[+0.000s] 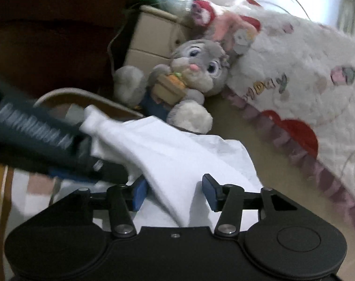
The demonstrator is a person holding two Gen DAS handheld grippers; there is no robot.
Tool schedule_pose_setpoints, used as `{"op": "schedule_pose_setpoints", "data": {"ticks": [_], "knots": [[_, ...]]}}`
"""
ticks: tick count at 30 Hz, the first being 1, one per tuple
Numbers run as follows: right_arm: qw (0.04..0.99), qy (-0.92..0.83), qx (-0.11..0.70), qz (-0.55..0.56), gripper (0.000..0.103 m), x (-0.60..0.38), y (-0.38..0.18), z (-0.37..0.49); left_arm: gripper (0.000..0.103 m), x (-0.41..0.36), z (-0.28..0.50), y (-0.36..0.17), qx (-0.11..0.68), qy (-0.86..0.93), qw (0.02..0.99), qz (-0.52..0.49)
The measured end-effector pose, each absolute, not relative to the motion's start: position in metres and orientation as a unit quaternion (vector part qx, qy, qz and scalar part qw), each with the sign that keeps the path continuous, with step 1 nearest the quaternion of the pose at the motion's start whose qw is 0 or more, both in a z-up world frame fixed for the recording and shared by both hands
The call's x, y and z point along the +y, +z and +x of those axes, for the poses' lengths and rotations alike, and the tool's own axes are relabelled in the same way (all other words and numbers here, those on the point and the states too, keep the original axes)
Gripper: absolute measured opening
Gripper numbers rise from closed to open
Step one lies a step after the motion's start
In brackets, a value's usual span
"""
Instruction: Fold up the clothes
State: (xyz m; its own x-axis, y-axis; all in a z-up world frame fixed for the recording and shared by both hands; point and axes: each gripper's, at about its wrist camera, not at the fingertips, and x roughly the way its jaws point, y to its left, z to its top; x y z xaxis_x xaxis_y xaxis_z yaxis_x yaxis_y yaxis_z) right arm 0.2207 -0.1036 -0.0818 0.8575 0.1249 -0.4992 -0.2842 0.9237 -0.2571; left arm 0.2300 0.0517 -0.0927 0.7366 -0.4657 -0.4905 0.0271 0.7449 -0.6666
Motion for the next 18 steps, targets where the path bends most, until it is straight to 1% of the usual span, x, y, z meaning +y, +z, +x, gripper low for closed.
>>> {"op": "schedule_pose_setpoints", "data": {"ticks": [1, 2, 8, 12, 15, 18], "knots": [[0.952, 0.116, 0.250, -0.135, 0.012, -0.109, -0.080, 0.222, 0.033, 0.052, 0.229, -0.093, 0.333, -0.141, 0.873, -0.327], [0.955, 0.113, 0.250, -0.115, 0.006, -0.114, -0.075, 0.221, 0.033, 0.051, 0.228, -0.092, 0.332, -0.141, 0.874, -0.324], [0.979, 0.064, 0.195, 0.019, 0.006, -0.182, -0.030, 0.172, 0.033, 0.043, 0.214, -0.078, 0.292, -0.139, 0.898, -0.300], [0.987, -0.014, 0.153, 0.046, 0.006, -0.251, -0.012, 0.100, 0.033, 0.016, 0.199, -0.062, 0.253, -0.170, 0.908, -0.288], [0.983, -0.095, 0.135, 0.086, 0.007, -0.314, -0.023, 0.036, 0.033, -0.020, 0.184, -0.055, 0.225, -0.195, 0.915, -0.273], [0.954, -0.194, 0.167, 0.154, 0.007, -0.370, -0.060, -0.018, 0.033, -0.077, 0.177, -0.065, 0.254, -0.258, 0.908, -0.212]]}}
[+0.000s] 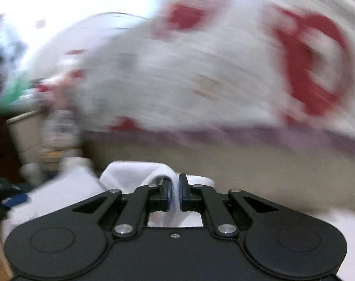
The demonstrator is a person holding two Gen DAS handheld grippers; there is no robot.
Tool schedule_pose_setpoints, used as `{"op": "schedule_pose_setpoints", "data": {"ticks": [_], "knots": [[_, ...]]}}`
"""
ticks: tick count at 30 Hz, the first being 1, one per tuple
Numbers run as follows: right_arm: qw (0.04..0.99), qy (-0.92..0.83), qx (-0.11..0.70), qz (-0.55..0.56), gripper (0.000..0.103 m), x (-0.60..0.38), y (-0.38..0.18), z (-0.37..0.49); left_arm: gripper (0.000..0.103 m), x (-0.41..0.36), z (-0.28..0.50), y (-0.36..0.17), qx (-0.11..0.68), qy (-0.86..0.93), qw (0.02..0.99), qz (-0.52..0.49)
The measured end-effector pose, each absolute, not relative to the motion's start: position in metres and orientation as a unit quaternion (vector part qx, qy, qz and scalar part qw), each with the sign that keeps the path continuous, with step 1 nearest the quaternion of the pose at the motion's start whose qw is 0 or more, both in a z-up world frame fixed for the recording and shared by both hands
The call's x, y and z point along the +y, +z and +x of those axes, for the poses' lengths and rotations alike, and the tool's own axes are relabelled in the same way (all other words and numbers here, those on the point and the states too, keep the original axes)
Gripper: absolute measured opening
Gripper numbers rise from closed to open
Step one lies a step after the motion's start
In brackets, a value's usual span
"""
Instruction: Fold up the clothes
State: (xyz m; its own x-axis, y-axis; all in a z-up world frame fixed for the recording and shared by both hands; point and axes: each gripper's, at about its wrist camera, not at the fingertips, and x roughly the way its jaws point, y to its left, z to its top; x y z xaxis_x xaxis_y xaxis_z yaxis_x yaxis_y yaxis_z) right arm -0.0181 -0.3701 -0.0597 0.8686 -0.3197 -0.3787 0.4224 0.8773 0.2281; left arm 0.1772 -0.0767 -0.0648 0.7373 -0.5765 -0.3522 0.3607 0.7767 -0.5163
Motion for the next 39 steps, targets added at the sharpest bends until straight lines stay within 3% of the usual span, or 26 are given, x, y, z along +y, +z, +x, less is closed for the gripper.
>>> {"op": "schedule_pose_setpoints", "data": {"ticks": [4, 7, 11, 15, 19, 22, 24, 26, 27, 29, 30, 32, 34, 36, 37, 38, 39], "knots": [[0.893, -0.300, 0.227, 0.247, 0.008, -0.423, -0.127, -0.073, 0.036, -0.153, 0.167, -0.114, 0.325, -0.327, 0.871, -0.167], [0.869, -0.322, 0.254, 0.276, 0.007, -0.439, -0.166, -0.091, 0.036, -0.206, 0.159, -0.159, 0.376, -0.321, 0.869, -0.030], [0.856, -0.319, 0.268, 0.305, 0.008, -0.451, -0.192, -0.113, 0.037, -0.233, 0.146, -0.179, 0.374, -0.334, 0.863, 0.065], [0.853, -0.307, 0.289, 0.307, 0.033, -0.457, -0.204, -0.125, 0.049, -0.242, 0.142, -0.183, 0.357, -0.344, 0.863, 0.097], [0.871, -0.294, 0.293, 0.262, 0.045, -0.450, -0.200, -0.141, 0.049, -0.258, 0.148, -0.193, 0.349, -0.337, 0.864, 0.138], [0.893, -0.268, 0.293, 0.214, 0.045, -0.444, -0.190, -0.143, 0.050, -0.265, 0.154, -0.195, 0.343, -0.333, 0.866, 0.147], [0.915, -0.237, 0.287, 0.156, 0.044, -0.434, -0.177, -0.139, 0.050, -0.266, 0.161, -0.196, 0.347, -0.325, 0.869, 0.136], [0.931, -0.205, 0.289, 0.089, 0.049, -0.421, -0.168, -0.129, 0.057, -0.267, 0.169, -0.198, 0.353, -0.318, 0.872, 0.118], [0.933, -0.193, 0.297, 0.059, 0.056, -0.416, -0.167, -0.121, 0.058, -0.267, 0.172, -0.199, 0.356, -0.315, 0.873, 0.110], [0.934, -0.173, 0.313, 0.006, 0.058, -0.408, -0.172, -0.104, 0.058, -0.267, 0.174, -0.200, 0.353, -0.319, 0.874, 0.102], [0.934, -0.158, 0.320, -0.012, 0.059, -0.405, -0.176, -0.096, 0.055, -0.267, 0.175, -0.200, 0.351, -0.322, 0.874, 0.100], [0.936, -0.099, 0.336, -0.028, 0.059, -0.402, -0.184, -0.083, 0.029, -0.267, 0.175, -0.200, 0.347, -0.328, 0.874, 0.094], [0.934, -0.085, 0.347, -0.011, 0.062, -0.406, -0.192, -0.069, 0.023, -0.269, 0.171, -0.199, 0.342, -0.317, 0.880, 0.095], [0.929, -0.099, 0.355, 0.026, 0.064, -0.417, -0.196, -0.057, 0.010, -0.275, 0.164, -0.196, 0.318, -0.293, 0.893, 0.125], [0.925, -0.108, 0.360, 0.050, 0.063, -0.425, -0.199, -0.051, 0.009, -0.275, 0.164, -0.197, 0.317, -0.286, 0.895, 0.129], [0.923, -0.118, 0.361, 0.070, 0.061, -0.432, -0.200, -0.049, 0.009, -0.274, 0.166, -0.199, 0.322, -0.282, 0.895, 0.128], [0.920, -0.127, 0.360, 0.088, 0.045, -0.438, -0.200, -0.049, 0.009, -0.273, 0.168, -0.200, 0.327, -0.278, 0.894, 0.126]]}}
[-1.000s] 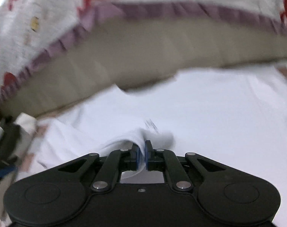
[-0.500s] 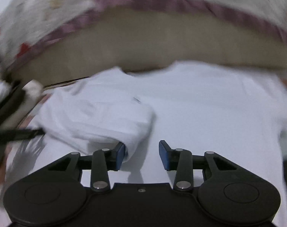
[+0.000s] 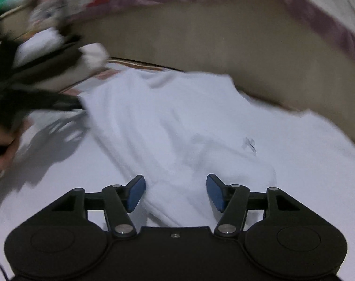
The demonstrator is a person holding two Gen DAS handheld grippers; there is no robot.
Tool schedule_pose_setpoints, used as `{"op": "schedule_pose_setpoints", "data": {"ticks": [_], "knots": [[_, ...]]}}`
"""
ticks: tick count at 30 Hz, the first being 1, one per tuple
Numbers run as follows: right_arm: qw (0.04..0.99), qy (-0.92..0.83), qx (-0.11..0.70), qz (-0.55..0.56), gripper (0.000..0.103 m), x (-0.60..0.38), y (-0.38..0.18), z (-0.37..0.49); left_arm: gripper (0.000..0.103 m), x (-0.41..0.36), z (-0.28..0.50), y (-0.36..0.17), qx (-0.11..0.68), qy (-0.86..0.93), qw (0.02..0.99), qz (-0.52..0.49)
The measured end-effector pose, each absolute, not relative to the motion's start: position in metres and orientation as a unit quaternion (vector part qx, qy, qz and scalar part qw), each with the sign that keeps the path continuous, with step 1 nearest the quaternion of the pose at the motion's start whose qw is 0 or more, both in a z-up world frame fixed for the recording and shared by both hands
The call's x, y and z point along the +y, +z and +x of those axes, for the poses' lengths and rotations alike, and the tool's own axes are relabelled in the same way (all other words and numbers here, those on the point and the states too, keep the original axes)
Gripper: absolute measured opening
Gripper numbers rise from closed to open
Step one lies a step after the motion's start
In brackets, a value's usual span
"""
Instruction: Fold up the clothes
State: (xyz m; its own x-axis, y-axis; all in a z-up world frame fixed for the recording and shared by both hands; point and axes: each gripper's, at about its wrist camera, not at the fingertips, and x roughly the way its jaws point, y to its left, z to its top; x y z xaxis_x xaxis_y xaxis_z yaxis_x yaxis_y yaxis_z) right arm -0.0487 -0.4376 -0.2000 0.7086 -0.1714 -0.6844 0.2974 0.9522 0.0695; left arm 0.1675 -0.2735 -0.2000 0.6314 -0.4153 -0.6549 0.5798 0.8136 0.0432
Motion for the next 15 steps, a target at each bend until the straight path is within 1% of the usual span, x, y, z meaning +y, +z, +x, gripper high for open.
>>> {"op": "schedule_pose_setpoints", "data": {"ticks": [1, 4, 6, 8, 9, 11, 12, 13, 15], "knots": [[0.926, -0.132, 0.341, 0.098, 0.011, -0.440, -0.195, -0.055, 0.009, -0.273, 0.169, -0.201, 0.332, -0.274, 0.894, 0.124], [0.946, -0.144, 0.269, 0.108, 0.012, -0.444, -0.172, -0.084, 0.009, -0.269, 0.173, -0.203, 0.343, -0.271, 0.893, 0.111], [0.947, -0.177, 0.257, 0.080, 0.012, -0.441, -0.156, -0.105, 0.009, -0.266, 0.174, -0.201, 0.348, -0.274, 0.891, 0.103], [0.941, -0.206, 0.258, 0.069, 0.012, -0.447, -0.145, -0.129, 0.015, -0.266, 0.174, -0.200, 0.355, -0.276, 0.887, 0.104], [0.936, -0.220, 0.266, 0.065, 0.012, -0.452, -0.144, -0.140, 0.022, -0.267, 0.174, -0.198, 0.358, -0.280, 0.884, 0.107], [0.922, -0.240, 0.295, 0.067, 0.012, -0.468, -0.151, -0.159, 0.058, -0.269, 0.173, -0.195, 0.364, -0.292, 0.877, 0.115], [0.915, -0.246, 0.311, 0.071, 0.012, -0.475, -0.156, -0.164, 0.063, -0.270, 0.172, -0.194, 0.367, -0.298, 0.873, 0.119], [0.906, -0.250, 0.329, 0.089, 0.017, -0.484, -0.164, -0.172, 0.067, -0.270, 0.172, -0.192, 0.373, -0.308, 0.866, 0.125], [0.897, -0.244, 0.328, 0.166, 0.021, -0.499, -0.177, -0.191, 0.067, -0.271, 0.173, -0.187, 0.385, -0.332, 0.849, 0.141]]}}
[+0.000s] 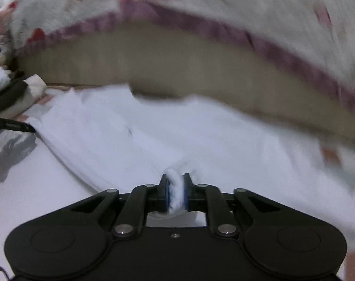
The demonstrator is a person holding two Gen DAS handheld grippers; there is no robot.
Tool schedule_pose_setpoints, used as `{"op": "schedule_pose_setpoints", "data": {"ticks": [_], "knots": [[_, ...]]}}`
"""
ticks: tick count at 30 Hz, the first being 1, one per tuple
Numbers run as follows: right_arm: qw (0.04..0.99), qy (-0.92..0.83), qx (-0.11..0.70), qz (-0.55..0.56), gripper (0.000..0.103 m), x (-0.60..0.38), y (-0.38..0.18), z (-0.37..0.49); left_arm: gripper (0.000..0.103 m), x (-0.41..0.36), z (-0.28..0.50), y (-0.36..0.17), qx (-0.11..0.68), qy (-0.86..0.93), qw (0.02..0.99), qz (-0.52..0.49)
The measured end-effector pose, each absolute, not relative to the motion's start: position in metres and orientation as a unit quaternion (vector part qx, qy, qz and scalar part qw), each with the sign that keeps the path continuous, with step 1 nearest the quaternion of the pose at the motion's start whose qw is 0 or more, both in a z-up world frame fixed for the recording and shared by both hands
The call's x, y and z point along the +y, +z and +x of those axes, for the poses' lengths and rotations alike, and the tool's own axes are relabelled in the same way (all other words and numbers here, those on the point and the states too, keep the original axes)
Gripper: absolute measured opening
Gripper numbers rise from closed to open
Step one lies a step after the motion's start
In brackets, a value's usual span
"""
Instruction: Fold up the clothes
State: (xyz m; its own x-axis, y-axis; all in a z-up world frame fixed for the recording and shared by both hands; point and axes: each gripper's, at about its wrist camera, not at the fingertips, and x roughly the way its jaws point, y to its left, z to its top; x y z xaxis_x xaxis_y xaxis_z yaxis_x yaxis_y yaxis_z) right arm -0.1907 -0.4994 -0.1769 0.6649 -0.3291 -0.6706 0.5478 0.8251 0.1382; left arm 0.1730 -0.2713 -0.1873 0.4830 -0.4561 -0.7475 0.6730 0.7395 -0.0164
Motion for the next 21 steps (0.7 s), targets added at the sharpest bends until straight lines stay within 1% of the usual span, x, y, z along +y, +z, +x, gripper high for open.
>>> {"op": "schedule_pose_setpoints", "data": {"ticks": [1, 2, 4, 5, 7, 9, 11, 14, 15, 17, 18, 19, 21], "knots": [[0.891, -0.245, 0.323, 0.206, 0.026, -0.506, -0.182, -0.196, 0.067, -0.272, 0.173, -0.185, 0.391, -0.344, 0.841, 0.149], [0.883, -0.246, 0.316, 0.244, 0.029, -0.513, -0.186, -0.200, 0.067, -0.272, 0.174, -0.183, 0.397, -0.356, 0.831, 0.156], [0.864, -0.248, 0.300, 0.319, 0.040, -0.527, -0.194, -0.207, 0.067, -0.266, 0.177, -0.174, 0.400, -0.379, 0.822, 0.144], [0.862, -0.247, 0.290, 0.335, 0.042, -0.531, -0.194, -0.207, 0.067, -0.262, 0.179, -0.169, 0.400, -0.391, 0.818, 0.135], [0.864, -0.250, 0.270, 0.343, 0.057, -0.538, -0.191, -0.204, 0.068, -0.252, 0.184, -0.161, 0.401, -0.408, 0.813, 0.106], [0.862, -0.270, 0.268, 0.336, 0.067, -0.541, -0.192, -0.202, 0.072, -0.242, 0.191, -0.158, 0.404, -0.407, 0.817, 0.068], [0.852, -0.299, 0.273, 0.332, 0.068, -0.544, -0.194, -0.200, 0.072, -0.236, 0.197, -0.163, 0.412, -0.387, 0.824, 0.034], [0.834, -0.310, 0.279, 0.362, 0.068, -0.551, -0.206, -0.202, 0.072, -0.234, 0.202, -0.175, 0.427, -0.376, 0.822, 0.009], [0.832, -0.303, 0.276, 0.375, 0.066, -0.553, -0.211, -0.204, 0.072, -0.236, 0.201, -0.178, 0.427, -0.379, 0.821, 0.005], [0.835, -0.307, 0.269, 0.370, 0.048, -0.553, -0.216, -0.202, 0.072, -0.241, 0.197, -0.179, 0.423, -0.384, 0.821, 0.011], [0.842, -0.306, 0.273, 0.351, 0.009, -0.552, -0.213, -0.198, 0.072, -0.244, 0.194, -0.180, 0.419, -0.388, 0.821, 0.015], [0.851, -0.301, 0.278, 0.329, 0.006, -0.552, -0.210, -0.194, 0.072, -0.246, 0.192, -0.180, 0.416, -0.391, 0.821, 0.022], [0.875, -0.307, 0.246, 0.282, 0.006, -0.545, -0.192, -0.193, 0.068, -0.252, 0.186, -0.182, 0.414, -0.393, 0.820, 0.040]]}}
